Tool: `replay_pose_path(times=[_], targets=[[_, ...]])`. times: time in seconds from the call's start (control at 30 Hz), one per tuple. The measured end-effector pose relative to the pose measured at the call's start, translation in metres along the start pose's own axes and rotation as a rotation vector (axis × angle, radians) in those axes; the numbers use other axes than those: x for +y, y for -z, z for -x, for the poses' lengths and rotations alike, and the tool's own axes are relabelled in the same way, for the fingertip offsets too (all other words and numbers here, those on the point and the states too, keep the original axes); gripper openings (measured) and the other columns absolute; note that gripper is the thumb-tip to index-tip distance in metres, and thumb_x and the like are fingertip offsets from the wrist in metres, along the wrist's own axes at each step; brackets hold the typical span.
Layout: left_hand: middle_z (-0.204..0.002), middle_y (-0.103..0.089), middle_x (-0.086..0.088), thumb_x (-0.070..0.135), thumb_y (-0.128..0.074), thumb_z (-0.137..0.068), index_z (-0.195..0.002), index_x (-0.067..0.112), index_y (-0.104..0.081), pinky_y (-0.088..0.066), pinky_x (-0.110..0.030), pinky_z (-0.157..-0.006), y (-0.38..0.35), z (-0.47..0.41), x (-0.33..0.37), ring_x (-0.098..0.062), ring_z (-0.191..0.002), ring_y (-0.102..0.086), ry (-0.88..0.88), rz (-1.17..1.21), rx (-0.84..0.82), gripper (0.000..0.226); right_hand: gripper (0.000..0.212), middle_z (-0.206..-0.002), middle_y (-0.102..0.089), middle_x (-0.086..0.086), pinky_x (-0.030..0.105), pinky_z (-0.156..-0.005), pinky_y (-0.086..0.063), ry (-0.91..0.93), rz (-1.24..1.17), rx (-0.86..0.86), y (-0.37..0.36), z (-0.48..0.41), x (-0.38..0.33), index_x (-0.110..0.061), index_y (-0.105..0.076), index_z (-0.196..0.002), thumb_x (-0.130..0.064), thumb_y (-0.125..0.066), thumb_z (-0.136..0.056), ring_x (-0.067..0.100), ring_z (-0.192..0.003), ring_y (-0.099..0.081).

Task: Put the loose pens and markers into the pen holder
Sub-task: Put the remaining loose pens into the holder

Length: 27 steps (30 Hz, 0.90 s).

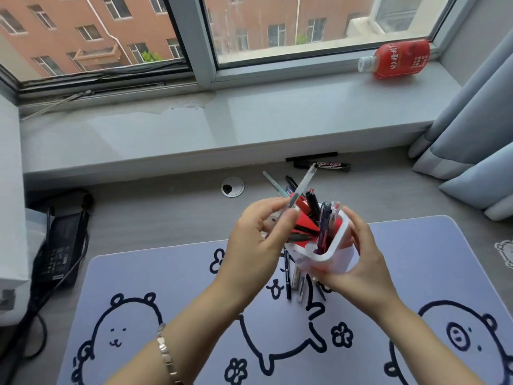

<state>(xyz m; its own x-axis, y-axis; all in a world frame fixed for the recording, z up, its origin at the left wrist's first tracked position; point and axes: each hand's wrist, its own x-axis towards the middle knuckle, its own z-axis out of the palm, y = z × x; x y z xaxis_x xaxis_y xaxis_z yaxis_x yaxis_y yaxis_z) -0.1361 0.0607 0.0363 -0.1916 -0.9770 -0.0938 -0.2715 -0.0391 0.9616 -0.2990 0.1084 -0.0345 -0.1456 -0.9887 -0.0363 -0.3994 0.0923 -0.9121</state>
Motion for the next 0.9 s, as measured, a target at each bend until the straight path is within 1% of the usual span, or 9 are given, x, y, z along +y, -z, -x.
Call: replay_pose_path(times=[0.07,0.17,0.27,0.37,0.53,0.63,0.73,0.8,0.9], targets=[[-0.102,-0.056,0.004,0.012,-0.050,-0.090,-0.110,0.024,-0.062,-0.043,-0.008,-0.070,0.012,0.003,0.002,0.007,-0.072,-0.055,-0.029,-0.077,0.030,0.026,0.096,-0.119,-0.047,-0.027,0.019,-0.089,-0.043,-0.001,-0.017,0.021,0.004,0.001,0.001,-0.047,-0.030,-0.127,-0.033,-0.087,-0.050,-0.009,-0.109,-0.046],[-0.093,-0.052,0.004,-0.004,-0.050,-0.086,-0.114,0.019,-0.060,-0.042,-0.005,-0.066,0.034,0.008,0.006,0.006,-0.077,-0.052,-0.087,-0.223,0.022,0.038,0.094,-0.115,-0.044,-0.038,0.015,-0.088,-0.038,-0.024,-0.029,0.052,0.013,0.004,0.003,-0.053,-0.028,-0.121,-0.043,-0.080,-0.044,-0.015,-0.107,-0.045],[-0.082,-0.067,0.006,0.001,-0.066,-0.079,-0.096,0.024,-0.069,-0.046,-0.009,-0.058,0.056,0.007,0.007,-0.006,-0.072,-0.062,-0.147,-0.251,0.052,0.029,0.092,-0.109,-0.042,-0.051,0.019,-0.090,-0.038,-0.038,-0.021,0.074,0.021,0.007,0.008,-0.058,-0.028,-0.117,-0.042,-0.080,-0.042,-0.018,-0.105,-0.045],[-0.078,-0.073,0.006,0.003,-0.075,-0.071,-0.075,0.020,-0.071,-0.050,-0.012,-0.065,0.069,0.003,0.011,-0.007,-0.068,-0.067,-0.180,-0.228,0.087,0.017,0.090,-0.105,-0.042,-0.053,0.022,-0.089,-0.038,-0.032,-0.003,0.079,0.025,0.010,0.010,-0.059,-0.028,-0.115,-0.039,-0.080,-0.045,-0.020,-0.102,-0.044],[-0.067,-0.066,0.013,0.005,-0.071,-0.074,-0.075,0.014,-0.071,-0.045,-0.007,-0.062,0.040,-0.004,0.022,0.002,-0.066,-0.062,-0.193,-0.428,-0.205,0.009,0.096,-0.109,-0.039,-0.052,0.019,-0.092,-0.038,0.025,0.054,0.028,0.028,0.014,0.004,-0.067,-0.024,-0.116,-0.043,-0.085,-0.045,-0.016,-0.107,-0.044],[-0.076,-0.068,0.006,0.014,-0.069,-0.076,-0.082,0.017,-0.067,-0.052,-0.029,-0.070,0.008,-0.014,0.019,-0.007,-0.077,-0.061,-0.254,-0.551,-0.304,0.007,0.092,-0.113,-0.035,-0.055,0.003,-0.086,-0.036,0.047,0.066,0.017,0.026,0.016,-0.003,-0.072,-0.022,-0.114,-0.054,-0.078,-0.042,-0.024,-0.107,-0.040],[-0.090,-0.064,-0.005,0.020,-0.066,-0.076,-0.095,0.014,-0.062,-0.047,-0.039,-0.072,-0.027,-0.020,0.010,-0.023,-0.088,-0.047,-0.461,-0.691,-0.159,0.020,0.095,-0.118,-0.039,-0.048,-0.002,-0.089,-0.036,0.026,0.015,0.044,0.026,0.017,0.000,-0.068,-0.023,-0.117,-0.055,-0.075,-0.039,-0.017,-0.112,-0.042],[-0.101,-0.056,-0.007,0.027,-0.064,-0.077,-0.106,0.013,-0.058,-0.042,-0.031,-0.083,-0.038,-0.024,0.005,-0.022,-0.094,-0.044,-0.562,-0.524,-0.057,0.033,0.099,-0.119,-0.042,-0.044,0.002,-0.091,-0.038,0.003,-0.037,0.069,0.029,0.015,0.005,-0.065,-0.026,-0.118,-0.063,-0.079,-0.034,-0.011,-0.115,-0.044],[-0.099,-0.052,-0.003,0.018,-0.057,-0.082,-0.104,0.010,-0.057,-0.041,-0.023,-0.081,-0.037,-0.037,-0.018,-0.018,-0.091,-0.050,-0.479,-0.246,0.203,0.023,0.098,-0.111,-0.041,-0.050,0.012,-0.093,-0.040,-0.002,-0.031,0.128,0.037,0.015,0.020,-0.067,-0.028,-0.114,-0.033,-0.090,-0.045,0.000,-0.116,-0.047]])
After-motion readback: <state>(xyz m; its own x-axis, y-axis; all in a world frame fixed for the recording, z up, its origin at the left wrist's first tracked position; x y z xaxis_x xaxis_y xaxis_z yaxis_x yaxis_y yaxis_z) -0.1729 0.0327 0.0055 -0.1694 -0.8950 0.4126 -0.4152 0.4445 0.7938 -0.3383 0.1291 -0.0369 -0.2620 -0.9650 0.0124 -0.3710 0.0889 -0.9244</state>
